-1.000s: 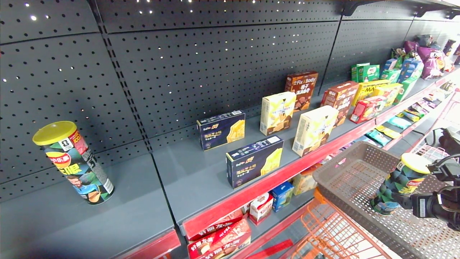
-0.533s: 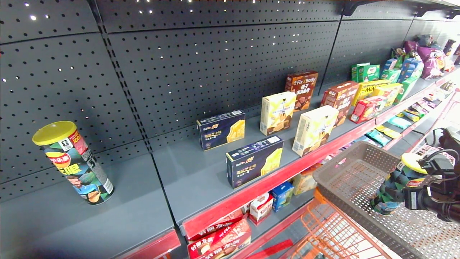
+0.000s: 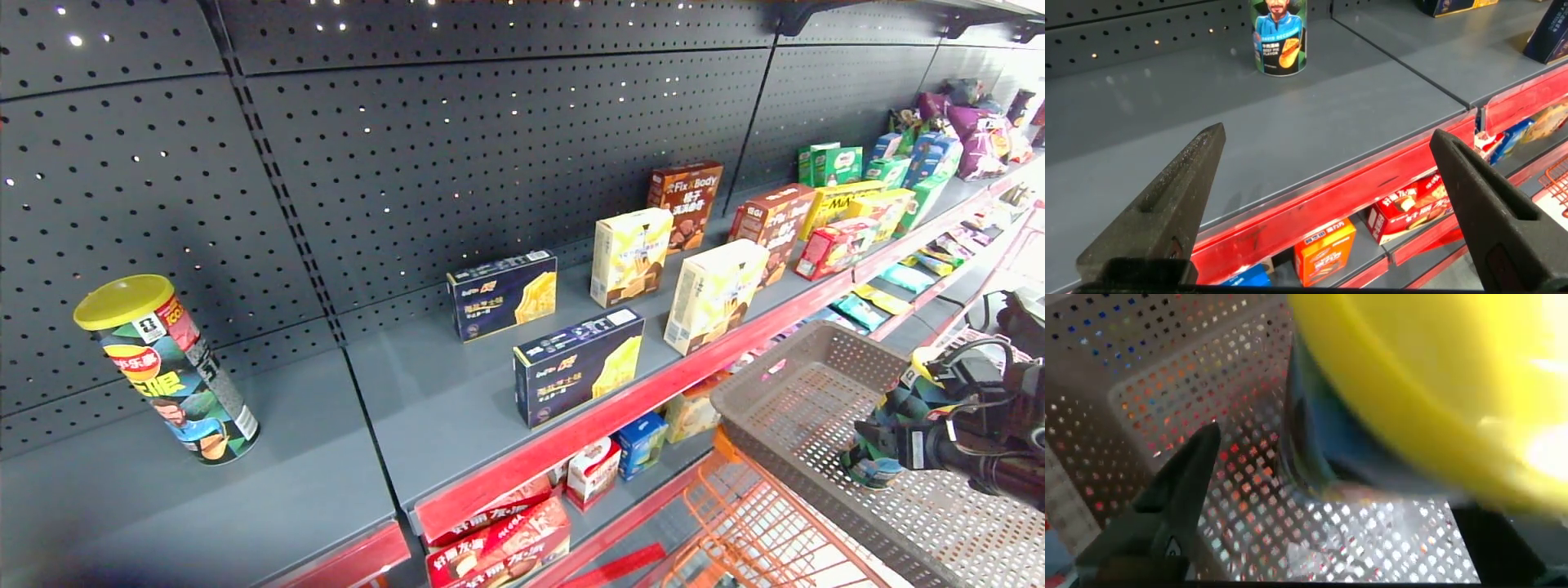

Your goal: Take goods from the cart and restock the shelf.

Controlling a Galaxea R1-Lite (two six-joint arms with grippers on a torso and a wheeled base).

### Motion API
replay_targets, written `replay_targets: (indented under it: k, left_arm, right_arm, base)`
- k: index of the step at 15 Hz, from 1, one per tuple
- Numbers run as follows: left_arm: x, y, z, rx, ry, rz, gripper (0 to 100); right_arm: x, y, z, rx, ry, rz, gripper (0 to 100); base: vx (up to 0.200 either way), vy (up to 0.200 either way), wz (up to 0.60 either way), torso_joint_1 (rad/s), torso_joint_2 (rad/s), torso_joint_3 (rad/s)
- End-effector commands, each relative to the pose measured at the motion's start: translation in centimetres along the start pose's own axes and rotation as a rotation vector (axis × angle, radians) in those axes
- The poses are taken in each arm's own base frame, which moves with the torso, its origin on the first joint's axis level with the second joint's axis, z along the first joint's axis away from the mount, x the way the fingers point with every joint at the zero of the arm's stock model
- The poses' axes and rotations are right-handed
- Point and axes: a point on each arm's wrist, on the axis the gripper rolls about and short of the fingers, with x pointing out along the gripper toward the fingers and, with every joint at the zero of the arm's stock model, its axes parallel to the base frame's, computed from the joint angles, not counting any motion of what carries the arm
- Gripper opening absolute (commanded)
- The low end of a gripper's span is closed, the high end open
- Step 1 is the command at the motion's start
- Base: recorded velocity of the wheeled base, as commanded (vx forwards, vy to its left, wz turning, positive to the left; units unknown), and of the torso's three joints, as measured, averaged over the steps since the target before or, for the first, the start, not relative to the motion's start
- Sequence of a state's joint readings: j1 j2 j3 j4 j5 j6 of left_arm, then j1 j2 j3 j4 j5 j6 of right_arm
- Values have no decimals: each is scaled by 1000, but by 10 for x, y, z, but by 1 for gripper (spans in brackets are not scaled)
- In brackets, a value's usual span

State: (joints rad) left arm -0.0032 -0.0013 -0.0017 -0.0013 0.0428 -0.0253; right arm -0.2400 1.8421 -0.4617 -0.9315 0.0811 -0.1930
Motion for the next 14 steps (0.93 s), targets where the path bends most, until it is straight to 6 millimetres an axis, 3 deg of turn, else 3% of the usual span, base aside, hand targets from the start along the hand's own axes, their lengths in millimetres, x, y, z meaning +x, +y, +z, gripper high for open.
replay_targets:
  k: [1,4,5,6,7,10,14]
  left_arm:
    - [0,0,0,-1,1,0,100]
    - [0,0,0,-1,1,0,100]
    - [0,0,0,-1,1,0,100]
    - [0,0,0,-1,1,0,100]
    - [0,0,0,-1,1,0,100]
    - [0,0,0,-1,1,0,100]
    - [0,0,0,-1,1,0,100]
  right_arm:
    - [11,2,-2,-3,5,11,100]
    - [50,12,-1,-22,-28,43,100]
    - [56,15,-2,-26,-26,53,0]
    - [79,30,1,-53,-62,89,0]
    - [78,31,5,-58,-78,82,0]
    - [52,27,4,-46,-74,72,0]
    - [8,21,30,-49,-180,44,0]
  base:
    - [0,0,0,0,0,0]
    - [0,0,0,0,0,0]
    - [0,0,0,0,0,0]
    - [0,0,0,0,0,0]
    - [0,0,0,0,0,0]
    - [0,0,0,0,0,0]
    - [0,0,0,0,0,0]
